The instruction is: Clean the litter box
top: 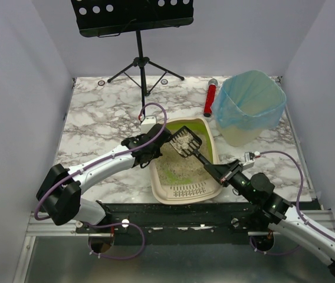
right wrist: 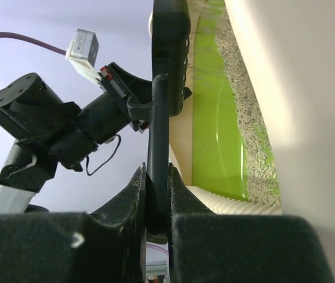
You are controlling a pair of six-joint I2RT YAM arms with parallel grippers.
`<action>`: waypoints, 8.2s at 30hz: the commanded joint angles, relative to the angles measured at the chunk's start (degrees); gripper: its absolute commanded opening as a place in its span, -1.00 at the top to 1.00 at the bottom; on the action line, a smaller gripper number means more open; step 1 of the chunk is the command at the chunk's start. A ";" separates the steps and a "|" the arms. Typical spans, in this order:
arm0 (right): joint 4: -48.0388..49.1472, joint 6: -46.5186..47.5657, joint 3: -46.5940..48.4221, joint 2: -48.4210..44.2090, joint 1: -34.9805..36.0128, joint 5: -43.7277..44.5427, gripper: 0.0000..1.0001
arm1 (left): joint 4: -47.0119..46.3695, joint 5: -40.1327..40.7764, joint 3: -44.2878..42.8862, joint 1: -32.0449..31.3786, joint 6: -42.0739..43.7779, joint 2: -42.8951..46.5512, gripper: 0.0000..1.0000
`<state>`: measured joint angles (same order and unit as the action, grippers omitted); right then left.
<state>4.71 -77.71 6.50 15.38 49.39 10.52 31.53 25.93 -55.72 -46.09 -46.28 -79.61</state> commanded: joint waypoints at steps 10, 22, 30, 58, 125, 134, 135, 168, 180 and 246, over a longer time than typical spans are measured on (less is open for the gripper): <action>4.27 -0.16 0.17 -1.22 0.01 0.36 0.99 | -4.90 -6.95 0.18 -0.15 -2.06 0.07 1.00; 3.19 -10.61 -5.35 -0.18 -0.08 -3.31 0.99 | -4.81 -6.86 0.27 -0.15 -2.06 0.69 1.00; -1.71 -0.61 6.84 1.23 -0.08 -1.91 0.99 | -4.72 -6.86 0.53 -0.15 -2.14 1.48 1.00; -6.03 -4.98 4.24 0.88 0.01 -0.59 0.99 | -5.07 -6.60 0.97 -0.15 -1.97 2.36 1.00; -7.08 3.00 9.93 4.05 -0.08 2.57 0.99 | -4.55 -5.37 0.97 -0.06 -1.09 3.32 1.00; -10.16 -3.94 4.31 4.57 0.01 3.36 0.99 | -4.55 -5.37 0.88 -0.06 -1.00 3.33 1.00; -10.16 -3.85 4.66 4.66 -0.08 3.36 0.99 | -4.55 -5.37 0.88 -0.06 -1.09 3.32 1.00; -29.23 20.32 49.57 20.83 -0.34 61.51 0.99 | -4.72 -5.02 1.32 -0.06 -1.27 4.20 1.00; -29.06 44.38 54.93 38.74 -2.01 67.71 0.99 | -3.93 -4.31 0.27 -0.06 -0.74 2.01 1.00; -46.52 44.65 51.77 29.42 -2.36 -1.97 0.99 | 5.83 -9.77 -3.25 -0.06 -4.96 -12.32 1.00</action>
<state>-30.20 -37.71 57.54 40.40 47.11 24.58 31.81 22.48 -61.60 -46.26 -40.88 -86.61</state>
